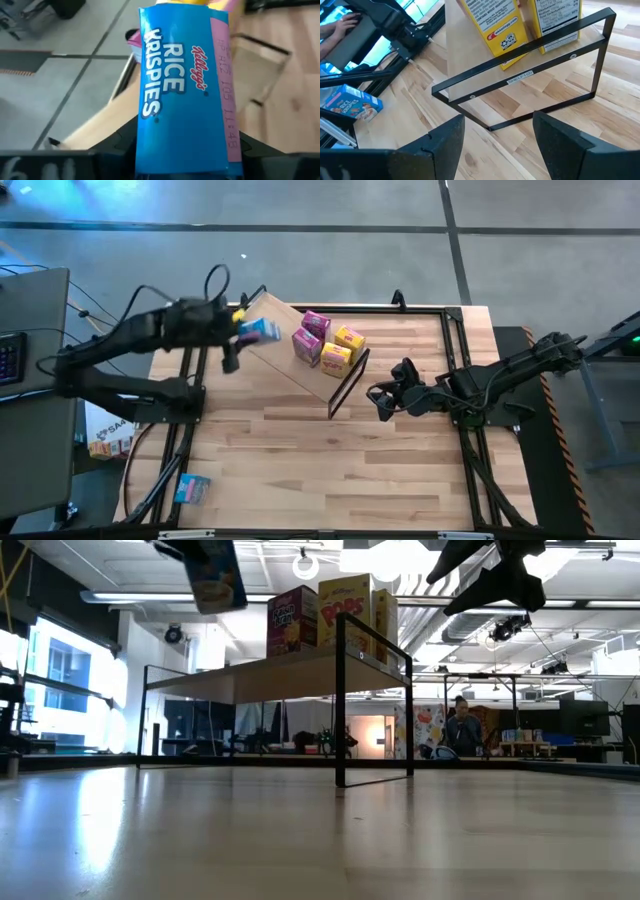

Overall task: Stack cereal on shelf
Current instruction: Put the blue cereal box on the shelf

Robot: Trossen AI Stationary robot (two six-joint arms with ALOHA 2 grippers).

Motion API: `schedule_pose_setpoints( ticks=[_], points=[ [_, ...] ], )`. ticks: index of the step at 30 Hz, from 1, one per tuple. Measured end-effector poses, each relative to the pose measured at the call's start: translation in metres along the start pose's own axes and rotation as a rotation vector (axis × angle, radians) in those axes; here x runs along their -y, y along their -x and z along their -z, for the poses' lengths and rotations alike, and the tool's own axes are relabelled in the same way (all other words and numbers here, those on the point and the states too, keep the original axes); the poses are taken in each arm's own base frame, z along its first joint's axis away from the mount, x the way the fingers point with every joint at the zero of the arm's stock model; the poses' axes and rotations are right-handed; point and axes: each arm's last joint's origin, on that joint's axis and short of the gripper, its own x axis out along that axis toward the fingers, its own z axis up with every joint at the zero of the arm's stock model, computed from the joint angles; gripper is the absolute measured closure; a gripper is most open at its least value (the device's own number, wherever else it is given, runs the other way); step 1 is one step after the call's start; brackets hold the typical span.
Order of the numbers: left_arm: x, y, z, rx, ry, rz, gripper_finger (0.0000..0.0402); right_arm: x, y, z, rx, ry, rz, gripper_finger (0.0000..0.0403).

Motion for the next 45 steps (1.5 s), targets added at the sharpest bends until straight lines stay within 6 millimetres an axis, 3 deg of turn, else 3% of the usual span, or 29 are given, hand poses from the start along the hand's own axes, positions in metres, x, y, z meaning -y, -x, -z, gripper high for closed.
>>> schedule_pose_setpoints(
  ticks=[12,20,28,45],
  points=[
    [-0.066,-0.08,-0.004,-0.151,0.017,0.03,0.0247,0.0,0.0,0.0,0.0,0.0,0.0,0.0171],
    [-0.089,-0.113,-0.002,-0.184,0.106,0.129,0.0247,0.0,0.0,0.0,0.0,0.0,0.0,0.0171],
    [-0.097,-0.127,0.007,-0.209,0.183,0.185,0.0247,0.0,0.0,0.0,0.0,0.0,0.0,0.0171],
    [-0.1,-0.128,0.008,-0.212,0.168,0.18,0.0236,0.0,0.0,0.0,0.012,-0.008,0.007,0.0171]
  ],
)
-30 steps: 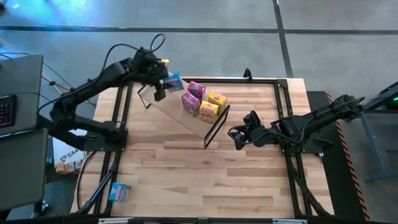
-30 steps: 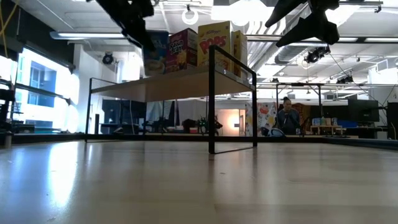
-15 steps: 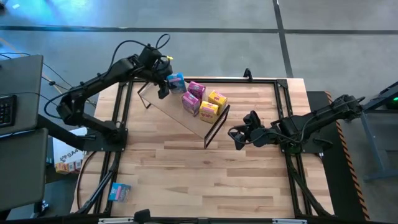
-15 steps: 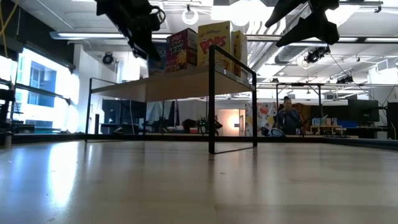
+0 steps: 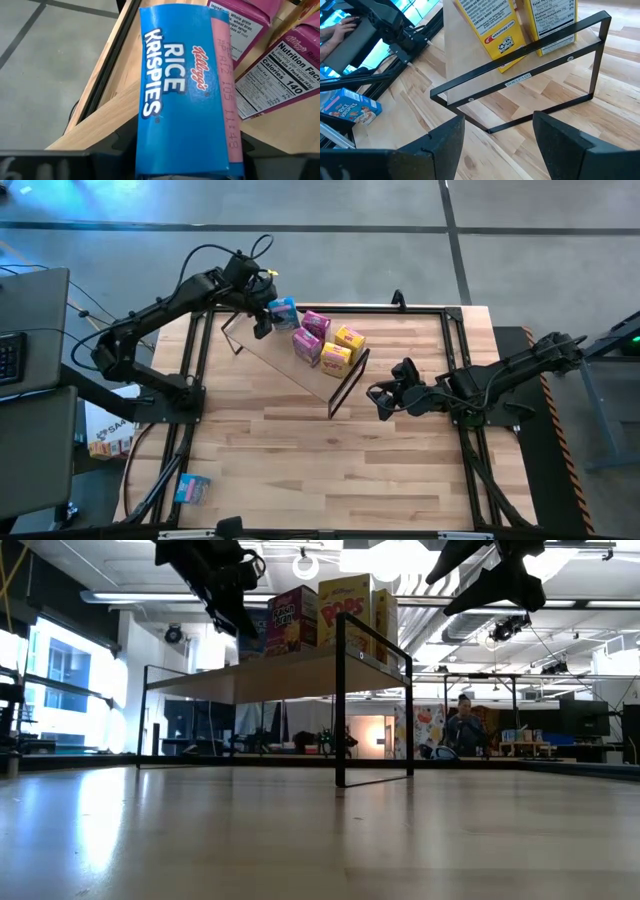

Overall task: Stack cereal on shelf
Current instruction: Put the blue cereal box on the shelf

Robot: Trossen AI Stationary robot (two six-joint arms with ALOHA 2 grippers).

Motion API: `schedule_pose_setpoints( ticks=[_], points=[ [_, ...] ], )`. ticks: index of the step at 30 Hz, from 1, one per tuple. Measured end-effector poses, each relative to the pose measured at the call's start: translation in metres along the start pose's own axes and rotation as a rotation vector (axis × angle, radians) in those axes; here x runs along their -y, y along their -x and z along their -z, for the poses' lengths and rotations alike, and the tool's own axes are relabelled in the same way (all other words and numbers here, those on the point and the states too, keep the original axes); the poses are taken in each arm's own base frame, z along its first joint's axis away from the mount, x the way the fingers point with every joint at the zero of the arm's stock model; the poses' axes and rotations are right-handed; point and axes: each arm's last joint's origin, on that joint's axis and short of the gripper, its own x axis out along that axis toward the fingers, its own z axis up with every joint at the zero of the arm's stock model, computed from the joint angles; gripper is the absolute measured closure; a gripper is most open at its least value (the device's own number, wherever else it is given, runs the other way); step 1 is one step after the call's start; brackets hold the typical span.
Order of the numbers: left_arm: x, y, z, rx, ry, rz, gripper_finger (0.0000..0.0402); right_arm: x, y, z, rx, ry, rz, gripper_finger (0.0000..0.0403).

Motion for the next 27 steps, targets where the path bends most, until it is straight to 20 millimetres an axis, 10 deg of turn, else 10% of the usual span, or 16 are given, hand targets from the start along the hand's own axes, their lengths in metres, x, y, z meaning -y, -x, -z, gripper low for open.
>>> schedule_pose_setpoints(
  ticks=[27],
  points=[
    [0.003,0.011,-0.002,0.039,-0.018,-0.019,0.0185,0.0,0.0,0.0,0.0,0.0,0.0,0.0171]
  ],
)
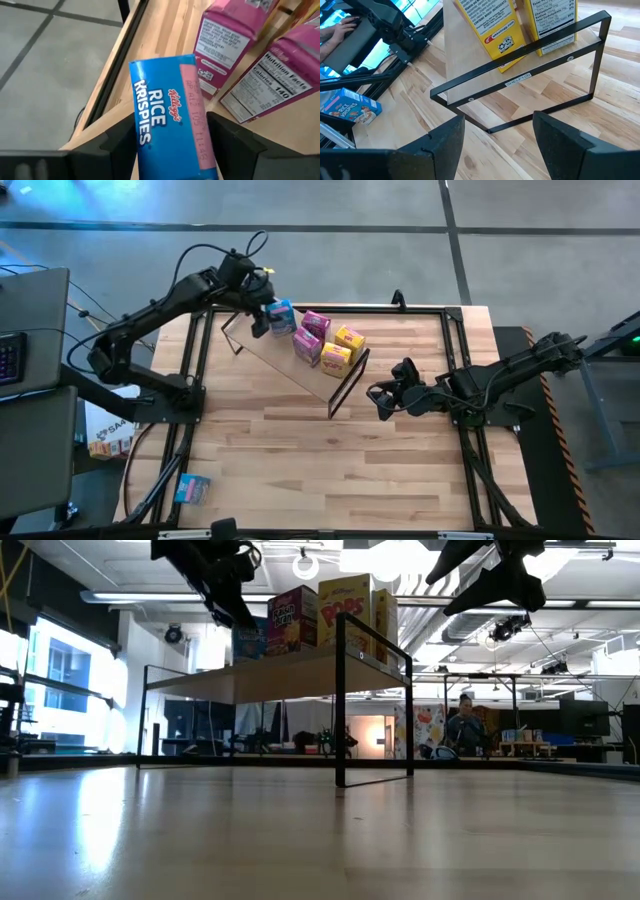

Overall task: Stack cereal on shelf
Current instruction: Put the blue cereal box on the shelf

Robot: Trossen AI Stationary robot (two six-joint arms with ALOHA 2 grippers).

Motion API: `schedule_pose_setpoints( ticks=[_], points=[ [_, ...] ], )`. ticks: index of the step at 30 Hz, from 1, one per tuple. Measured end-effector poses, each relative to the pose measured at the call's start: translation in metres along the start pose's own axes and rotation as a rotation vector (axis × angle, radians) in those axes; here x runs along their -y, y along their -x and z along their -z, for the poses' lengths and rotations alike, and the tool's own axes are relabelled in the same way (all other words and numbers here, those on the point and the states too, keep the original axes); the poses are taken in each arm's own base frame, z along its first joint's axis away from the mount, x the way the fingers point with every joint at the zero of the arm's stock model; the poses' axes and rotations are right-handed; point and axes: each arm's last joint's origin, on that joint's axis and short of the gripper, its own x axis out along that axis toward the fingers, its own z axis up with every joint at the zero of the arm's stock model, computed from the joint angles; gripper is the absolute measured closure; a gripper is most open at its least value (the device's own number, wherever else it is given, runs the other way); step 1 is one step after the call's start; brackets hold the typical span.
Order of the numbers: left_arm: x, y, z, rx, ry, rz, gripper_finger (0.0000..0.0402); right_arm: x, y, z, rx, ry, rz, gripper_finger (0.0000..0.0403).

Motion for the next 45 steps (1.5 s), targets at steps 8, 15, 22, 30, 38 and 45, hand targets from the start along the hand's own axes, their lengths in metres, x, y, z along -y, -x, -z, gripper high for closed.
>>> schedule_pose_setpoints(
  ticks=[8,15,22,30,38,45],
  points=[
    [0.005,0.019,-0.005,0.076,-0.025,-0.03,0.0185,0.0,0.0,0.0,0.0,0.0,0.0,0.0171],
    [0.009,0.046,-0.012,0.188,-0.054,-0.129,0.0185,0.0,0.0,0.0,0.0,0.0,0.0,0.0171],
    [0.024,0.071,-0.016,0.304,0.06,-0.094,0.0195,0.0,0.0,0.0,0.0,0.0,0.0,0.0171],
    [0.063,0.081,-0.014,0.402,0.173,0.007,0.037,0.0,0.0,0.0,0.0,0.009,0.001,0.0171],
    [0.082,0.055,0.042,0.57,0.493,0.01,0.0399,0.0,0.0,0.0,0.0,0.012,0.001,0.0171],
    [0.094,0.024,0.082,0.592,0.78,0.057,0.0401,0.001,0.0,0.001,-0.005,0.035,0.009,0.0171]
  ],
)
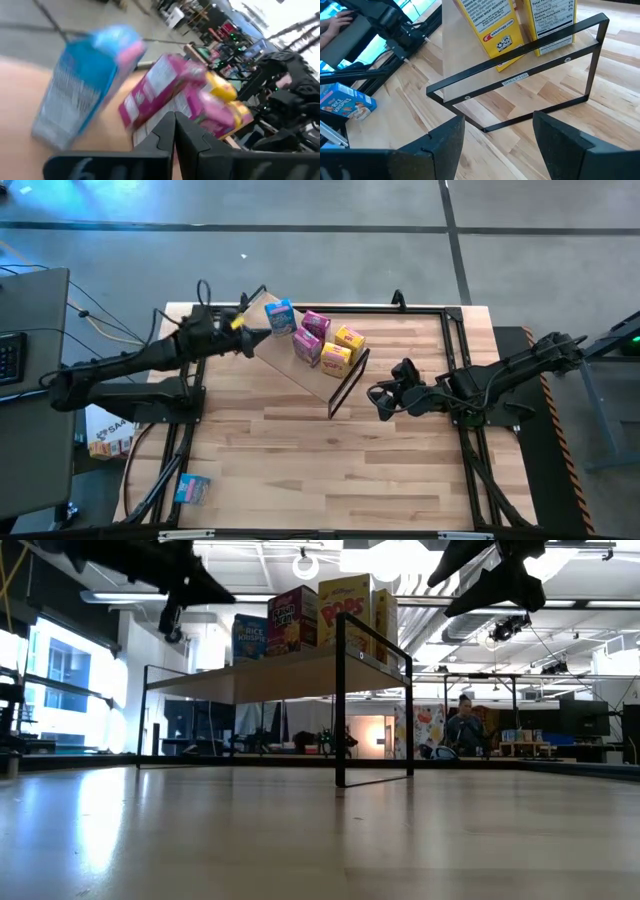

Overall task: Stack cereal on shelf
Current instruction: Put the blue cereal box on the shelf

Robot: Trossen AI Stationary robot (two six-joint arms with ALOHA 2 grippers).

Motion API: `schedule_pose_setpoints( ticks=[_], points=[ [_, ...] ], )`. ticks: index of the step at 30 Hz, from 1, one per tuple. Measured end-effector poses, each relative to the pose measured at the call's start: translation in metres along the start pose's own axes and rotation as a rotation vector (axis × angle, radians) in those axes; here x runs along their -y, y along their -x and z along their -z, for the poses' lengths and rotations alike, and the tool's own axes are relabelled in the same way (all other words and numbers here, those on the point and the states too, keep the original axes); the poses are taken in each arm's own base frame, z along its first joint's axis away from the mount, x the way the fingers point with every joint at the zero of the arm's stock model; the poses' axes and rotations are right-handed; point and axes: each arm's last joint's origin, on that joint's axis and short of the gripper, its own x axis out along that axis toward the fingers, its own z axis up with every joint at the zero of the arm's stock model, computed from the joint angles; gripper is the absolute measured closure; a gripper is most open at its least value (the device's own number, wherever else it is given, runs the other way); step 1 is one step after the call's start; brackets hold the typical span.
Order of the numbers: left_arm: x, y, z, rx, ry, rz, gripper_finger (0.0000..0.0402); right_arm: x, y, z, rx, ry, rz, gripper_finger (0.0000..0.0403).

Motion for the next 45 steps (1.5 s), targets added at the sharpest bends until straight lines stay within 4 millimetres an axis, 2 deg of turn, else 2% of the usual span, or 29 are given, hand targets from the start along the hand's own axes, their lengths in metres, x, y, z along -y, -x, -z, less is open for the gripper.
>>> schedule_pose_setpoints(
  ticks=[5,7,16,28,45],
  points=[
    [-0.007,-0.012,0.028,-0.032,0.092,-0.078,0.0401,0.001,0.0,0.0,0.017,0.007,0.022,0.0171],
    [-0.007,-0.016,0.033,0.011,0.12,-0.139,0.0402,0.002,0.0,0.0,0.03,0.007,0.029,0.0171],
    [-0.012,-0.026,0.036,0.173,0.232,-0.313,0.0401,0.002,0.0,-0.001,0.046,0.008,0.041,0.0171],
    [-0.014,-0.051,0.047,0.131,0.33,-0.27,0.0401,0.002,0.0,-0.001,0.049,0.01,0.044,0.0171],
    [-0.026,-0.053,0.04,0.189,0.305,-0.352,0.0401,0.003,0.0,-0.001,0.047,0.014,0.047,0.0171]
  ],
)
